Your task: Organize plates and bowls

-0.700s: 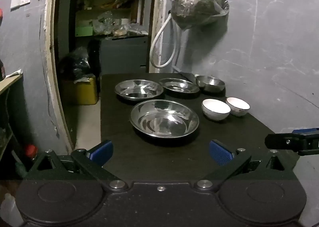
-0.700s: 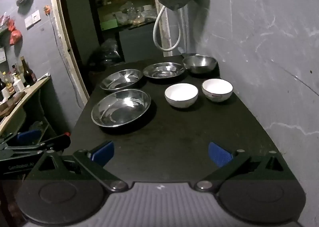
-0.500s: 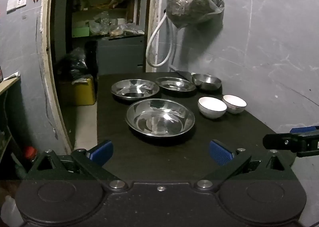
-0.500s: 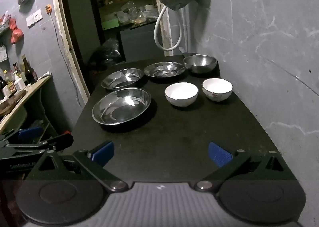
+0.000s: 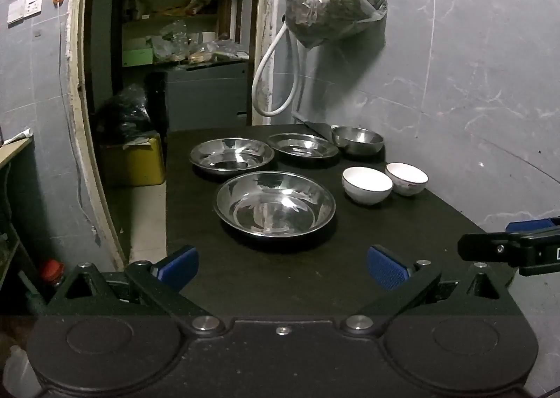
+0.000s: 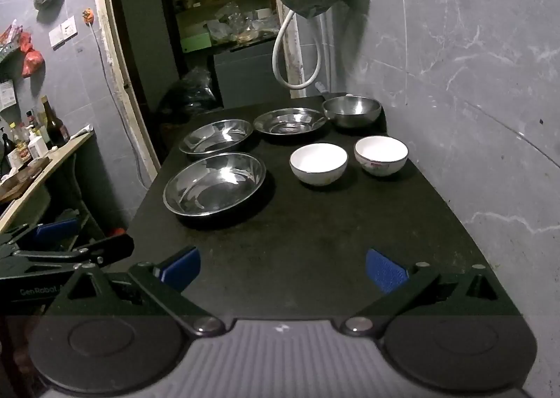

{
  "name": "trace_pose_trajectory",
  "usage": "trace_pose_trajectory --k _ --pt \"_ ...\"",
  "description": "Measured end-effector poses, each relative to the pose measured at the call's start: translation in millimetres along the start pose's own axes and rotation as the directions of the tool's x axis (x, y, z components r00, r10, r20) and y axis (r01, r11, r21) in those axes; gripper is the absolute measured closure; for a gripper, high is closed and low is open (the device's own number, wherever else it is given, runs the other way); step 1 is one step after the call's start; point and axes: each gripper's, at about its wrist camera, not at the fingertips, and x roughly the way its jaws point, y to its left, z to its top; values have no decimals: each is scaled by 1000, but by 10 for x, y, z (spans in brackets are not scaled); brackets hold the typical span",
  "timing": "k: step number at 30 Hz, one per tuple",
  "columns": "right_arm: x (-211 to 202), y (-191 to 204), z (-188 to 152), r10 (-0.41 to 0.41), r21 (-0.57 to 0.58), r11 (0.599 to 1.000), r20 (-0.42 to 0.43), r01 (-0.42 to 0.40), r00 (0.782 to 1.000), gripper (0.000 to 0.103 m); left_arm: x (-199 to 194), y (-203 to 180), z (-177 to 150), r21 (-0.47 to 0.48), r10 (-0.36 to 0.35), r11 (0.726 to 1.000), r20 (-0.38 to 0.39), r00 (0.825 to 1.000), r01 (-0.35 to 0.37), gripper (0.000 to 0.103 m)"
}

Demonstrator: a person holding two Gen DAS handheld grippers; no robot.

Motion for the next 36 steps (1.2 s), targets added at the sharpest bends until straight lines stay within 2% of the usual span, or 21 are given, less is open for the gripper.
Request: trace_pose_trajectory --k 36 --pt "-53 3 -29 9 -3 1000 14 -9 1000 0 -99 -43 -7 11 -6 1000 10 1000 6 1"
